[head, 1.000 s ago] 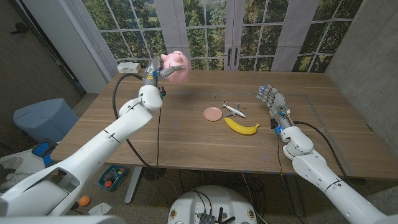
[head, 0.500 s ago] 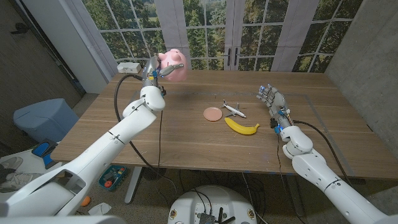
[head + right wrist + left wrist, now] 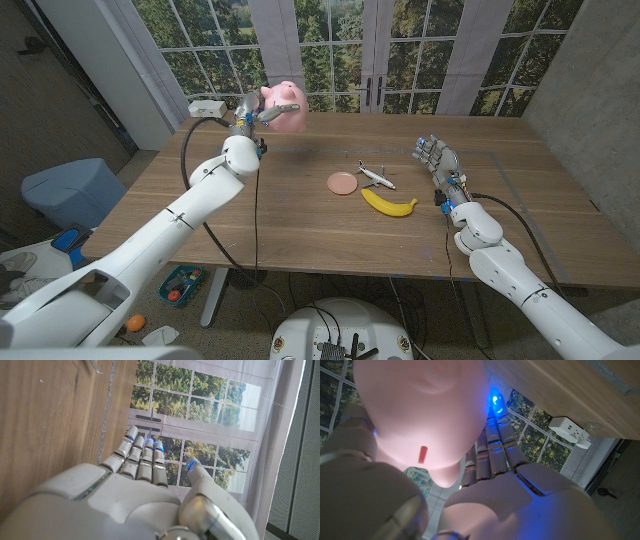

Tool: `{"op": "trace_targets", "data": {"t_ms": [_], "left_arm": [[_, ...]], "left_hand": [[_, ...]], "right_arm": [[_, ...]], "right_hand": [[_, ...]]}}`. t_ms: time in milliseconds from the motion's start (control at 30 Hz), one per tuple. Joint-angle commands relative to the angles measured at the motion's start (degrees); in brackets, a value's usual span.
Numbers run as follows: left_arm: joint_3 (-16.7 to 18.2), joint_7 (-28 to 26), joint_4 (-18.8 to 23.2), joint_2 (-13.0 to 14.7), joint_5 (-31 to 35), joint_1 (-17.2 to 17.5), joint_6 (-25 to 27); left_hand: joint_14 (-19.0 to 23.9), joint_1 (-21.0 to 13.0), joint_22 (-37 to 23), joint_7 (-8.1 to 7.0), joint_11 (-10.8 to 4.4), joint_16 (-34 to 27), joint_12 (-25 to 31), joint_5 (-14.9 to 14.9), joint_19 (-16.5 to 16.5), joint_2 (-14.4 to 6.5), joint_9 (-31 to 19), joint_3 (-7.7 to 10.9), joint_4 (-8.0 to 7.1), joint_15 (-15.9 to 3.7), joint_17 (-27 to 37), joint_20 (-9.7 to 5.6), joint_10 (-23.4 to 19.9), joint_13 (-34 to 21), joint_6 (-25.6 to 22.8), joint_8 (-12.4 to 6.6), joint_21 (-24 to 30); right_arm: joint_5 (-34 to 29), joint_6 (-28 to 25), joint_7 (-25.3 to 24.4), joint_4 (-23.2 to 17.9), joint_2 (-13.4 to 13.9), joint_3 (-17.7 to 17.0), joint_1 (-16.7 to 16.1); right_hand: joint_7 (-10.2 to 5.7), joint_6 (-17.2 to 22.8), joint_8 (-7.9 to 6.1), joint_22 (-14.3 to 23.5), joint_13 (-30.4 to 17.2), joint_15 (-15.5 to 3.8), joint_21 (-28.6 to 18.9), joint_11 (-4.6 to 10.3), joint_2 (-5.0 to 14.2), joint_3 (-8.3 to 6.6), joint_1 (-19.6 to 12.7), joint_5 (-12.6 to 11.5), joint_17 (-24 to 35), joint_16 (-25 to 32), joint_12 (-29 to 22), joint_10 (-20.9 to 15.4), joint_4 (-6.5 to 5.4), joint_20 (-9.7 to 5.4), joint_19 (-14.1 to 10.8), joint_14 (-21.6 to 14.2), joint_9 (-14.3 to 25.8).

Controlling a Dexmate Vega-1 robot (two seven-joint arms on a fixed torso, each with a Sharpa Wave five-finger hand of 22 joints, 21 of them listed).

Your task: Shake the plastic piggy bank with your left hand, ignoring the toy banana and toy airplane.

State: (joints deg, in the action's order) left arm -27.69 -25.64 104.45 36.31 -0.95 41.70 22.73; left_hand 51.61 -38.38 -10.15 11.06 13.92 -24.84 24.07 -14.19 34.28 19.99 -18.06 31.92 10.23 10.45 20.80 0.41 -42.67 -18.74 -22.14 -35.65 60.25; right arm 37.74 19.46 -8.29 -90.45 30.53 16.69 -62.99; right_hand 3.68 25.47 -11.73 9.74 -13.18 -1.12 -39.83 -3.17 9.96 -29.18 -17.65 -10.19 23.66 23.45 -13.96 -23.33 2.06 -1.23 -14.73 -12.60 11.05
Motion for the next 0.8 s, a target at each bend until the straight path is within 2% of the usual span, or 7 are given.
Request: {"op": "trace_targets", "data": {"t_ms": [33, 333, 633, 800], "left_arm": [[1.6, 15.2, -4.7, 4.0, -8.8, -1.4, -15.1], [2.4, 25.9, -7.4, 4.7, -17.0, -2.7, -21.7], [3.2, 42.5, -15.0, 2.9, -31.0, -5.5, -26.8], [3.1, 45.4, -16.2, 2.7, -33.6, -6.0, -27.4]], "left_hand": [[18.6, -24.7, 0.0, -10.6, -24.13, 0.0, 0.3, -9.9, -3.4, -25.5, -0.5, 2.15, -0.27, -23.76, 11.6, -6.46, -24.8, -21.1, -21.8, -7.73, 0.5], [18.4, -24.8, 0.0, -10.3, -23.95, 0.2, 0.1, -9.8, -3.8, -25.6, -0.5, 2.21, -0.22, -23.78, 11.8, -6.19, -24.7, -21.3, -21.6, -7.69, 0.6], [18.5, -24.9, 0.0, -10.17, -23.8, 0.3, -0.2, -9.7, -4.0, -25.6, -0.5, 2.26, -0.15, -23.78, 12.0, -6.0, -24.9, -21.4, -21.8, -7.77, 0.7], [18.5, -24.9, 0.0, -10.2, -23.76, 0.4, -0.1, -9.7, -4.0, -25.6, -0.6, 2.28, -0.13, -23.79, 12.1, -5.91, -24.9, -21.5, -21.7, -7.82, 0.7]], "right_arm": [[0.2, 0.6, 0.0, -0.4, 0.2, -0.4, -0.6], [0.3, 1.0, 0.2, -0.5, 0.3, -0.6, -1.1], [0.4, 1.3, 0.2, -0.9, 0.4, -0.9, -1.7], [0.4, 1.4, 0.2, -1.0, 0.4, -0.9, -1.9]], "right_hand": [[0.03, 0.6, 0.13, 0.3, -0.2, 0.18, 0.1, -0.25, 0.21, -0.07, 0.2, -0.3, 0.0, -0.2, 0.1, -0.4, 0.32, 0.04, -0.4, -0.2, 0.2], [0.09, 0.5, 0.14, 0.3, -0.2, 0.19, 0.2, -0.27, 0.21, -0.06, 0.2, -0.3, 0.0, -0.2, 0.1, -0.4, 0.33, 0.05, -0.5, -0.2, 0.2], [0.05, 0.6, 0.14, 0.3, -0.2, 0.12, 0.3, -0.34, 0.22, -0.06, 0.2, -0.3, 0.0, -0.2, 0.2, -0.3, 0.34, 0.06, -0.5, -0.2, 0.2], [0.06, 0.6, 0.14, 0.3, -0.2, 0.19, 0.4, -0.3, 0.23, -0.06, 0.2, -0.3, 0.0, -0.2, 0.2, -0.3, 0.34, 0.05, -0.5, -0.2, 0.2]]}}
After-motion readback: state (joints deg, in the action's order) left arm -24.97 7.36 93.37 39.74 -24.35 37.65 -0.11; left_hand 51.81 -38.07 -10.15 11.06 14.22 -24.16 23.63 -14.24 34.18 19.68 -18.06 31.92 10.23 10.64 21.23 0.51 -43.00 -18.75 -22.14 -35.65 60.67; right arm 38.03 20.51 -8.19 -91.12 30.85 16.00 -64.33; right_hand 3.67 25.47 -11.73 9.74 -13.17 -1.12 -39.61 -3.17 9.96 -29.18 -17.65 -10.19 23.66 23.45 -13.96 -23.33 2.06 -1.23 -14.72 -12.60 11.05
